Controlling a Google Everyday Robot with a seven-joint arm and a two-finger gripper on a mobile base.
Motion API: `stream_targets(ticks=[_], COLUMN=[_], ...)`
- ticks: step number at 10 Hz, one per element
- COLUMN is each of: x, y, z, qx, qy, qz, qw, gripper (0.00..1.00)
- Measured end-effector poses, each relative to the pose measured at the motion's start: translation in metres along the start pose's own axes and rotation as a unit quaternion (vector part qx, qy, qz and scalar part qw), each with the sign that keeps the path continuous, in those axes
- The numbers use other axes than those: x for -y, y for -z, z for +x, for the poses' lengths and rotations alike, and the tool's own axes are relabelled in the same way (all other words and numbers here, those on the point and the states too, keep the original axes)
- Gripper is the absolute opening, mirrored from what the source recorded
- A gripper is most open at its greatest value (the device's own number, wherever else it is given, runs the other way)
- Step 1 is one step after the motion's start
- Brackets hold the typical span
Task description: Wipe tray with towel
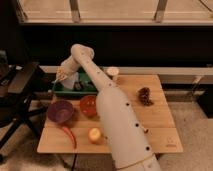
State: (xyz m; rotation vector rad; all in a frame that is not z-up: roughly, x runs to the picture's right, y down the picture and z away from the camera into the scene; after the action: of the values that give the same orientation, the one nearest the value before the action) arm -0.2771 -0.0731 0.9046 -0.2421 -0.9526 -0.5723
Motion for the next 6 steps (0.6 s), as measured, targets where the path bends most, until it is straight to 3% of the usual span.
stream_targets(ticks=[2, 3, 6], x=[-0.021, -0.036, -0.066], y=[0.000, 0.002, 0.032], z=[-0.021, -0.026, -0.005], qx=[0.022, 0.022, -0.017], qy=[-0.006, -0.016, -0.043], qz=[-0.020, -0.037, -0.054], qw=[0.9995, 0.9989, 0.9975], gripper=[0.00, 0.00, 0.00])
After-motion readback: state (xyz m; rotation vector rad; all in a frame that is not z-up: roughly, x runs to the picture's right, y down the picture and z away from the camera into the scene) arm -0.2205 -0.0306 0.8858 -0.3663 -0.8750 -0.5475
